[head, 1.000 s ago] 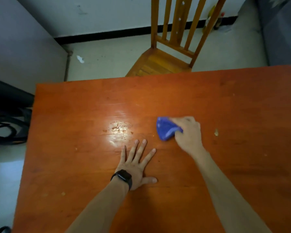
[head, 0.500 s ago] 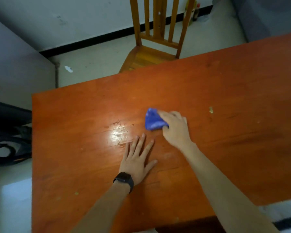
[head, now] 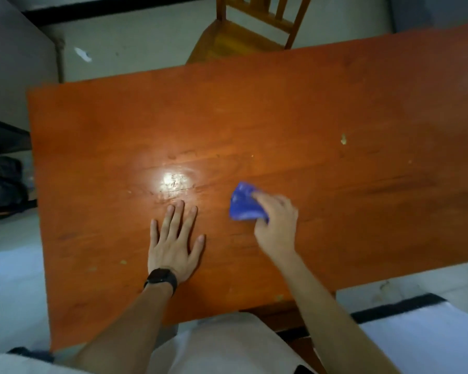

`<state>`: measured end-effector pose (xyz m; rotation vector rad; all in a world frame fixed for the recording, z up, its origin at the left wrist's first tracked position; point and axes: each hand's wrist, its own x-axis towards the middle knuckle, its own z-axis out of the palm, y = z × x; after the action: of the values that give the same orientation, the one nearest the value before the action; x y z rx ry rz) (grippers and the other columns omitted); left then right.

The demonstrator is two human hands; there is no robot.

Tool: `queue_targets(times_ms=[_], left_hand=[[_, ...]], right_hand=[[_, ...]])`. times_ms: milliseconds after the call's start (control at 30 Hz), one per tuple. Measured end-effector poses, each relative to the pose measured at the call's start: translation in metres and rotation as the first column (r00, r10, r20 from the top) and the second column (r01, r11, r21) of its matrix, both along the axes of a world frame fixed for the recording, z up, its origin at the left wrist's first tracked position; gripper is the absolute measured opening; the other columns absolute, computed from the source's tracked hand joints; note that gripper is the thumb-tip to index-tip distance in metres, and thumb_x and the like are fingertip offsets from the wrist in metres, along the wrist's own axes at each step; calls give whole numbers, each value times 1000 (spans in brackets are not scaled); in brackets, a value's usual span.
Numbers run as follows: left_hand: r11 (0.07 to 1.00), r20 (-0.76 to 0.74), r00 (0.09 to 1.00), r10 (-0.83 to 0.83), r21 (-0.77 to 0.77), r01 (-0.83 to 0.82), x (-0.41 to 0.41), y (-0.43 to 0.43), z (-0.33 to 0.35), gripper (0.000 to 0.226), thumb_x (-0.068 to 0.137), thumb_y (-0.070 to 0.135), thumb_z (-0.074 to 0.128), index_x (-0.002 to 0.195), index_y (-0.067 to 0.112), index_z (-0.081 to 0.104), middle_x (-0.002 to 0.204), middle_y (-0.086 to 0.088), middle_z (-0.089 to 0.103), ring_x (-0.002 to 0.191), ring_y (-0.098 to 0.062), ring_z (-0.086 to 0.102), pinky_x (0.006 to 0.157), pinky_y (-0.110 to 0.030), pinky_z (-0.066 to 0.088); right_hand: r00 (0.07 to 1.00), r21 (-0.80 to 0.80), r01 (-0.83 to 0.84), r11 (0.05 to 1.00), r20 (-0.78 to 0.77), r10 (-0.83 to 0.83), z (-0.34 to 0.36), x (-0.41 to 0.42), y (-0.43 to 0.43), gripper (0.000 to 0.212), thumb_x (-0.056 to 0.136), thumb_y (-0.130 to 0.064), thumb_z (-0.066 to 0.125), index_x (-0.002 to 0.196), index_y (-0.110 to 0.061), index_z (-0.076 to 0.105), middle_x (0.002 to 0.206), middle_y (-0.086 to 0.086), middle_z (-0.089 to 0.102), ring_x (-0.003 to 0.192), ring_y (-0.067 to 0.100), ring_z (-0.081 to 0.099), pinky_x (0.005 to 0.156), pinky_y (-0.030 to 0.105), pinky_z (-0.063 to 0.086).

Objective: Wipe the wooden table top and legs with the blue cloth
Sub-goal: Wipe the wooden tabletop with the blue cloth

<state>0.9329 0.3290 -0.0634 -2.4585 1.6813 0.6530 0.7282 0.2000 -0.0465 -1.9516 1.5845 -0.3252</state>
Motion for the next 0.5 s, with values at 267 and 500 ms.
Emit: queue_targets(times_ms=[267,500], left_hand=[[999,-19,1000,10,-31,-11,2,-2,-1,62,99,58,15,154,41,-5,163,10,-12,150,-13,-15,121,-47,-8],[998,-31,999,-12,-64,9,5,3,-4,61,100,54,17,155,38,-3,164,8,-12,150,-13,-14,120,-46,-10]], right_hand=[[947,20,321,947,-20,-321,5,-64,-35,53,83,-1,54,130,-26,61,122,-4,66,112,17,55,96,36,46],[994,133,-52,990,101,39,18,24,114,49,70,-12,47,112,-26,68,111,-7,70,102,26,63,88,37,48]])
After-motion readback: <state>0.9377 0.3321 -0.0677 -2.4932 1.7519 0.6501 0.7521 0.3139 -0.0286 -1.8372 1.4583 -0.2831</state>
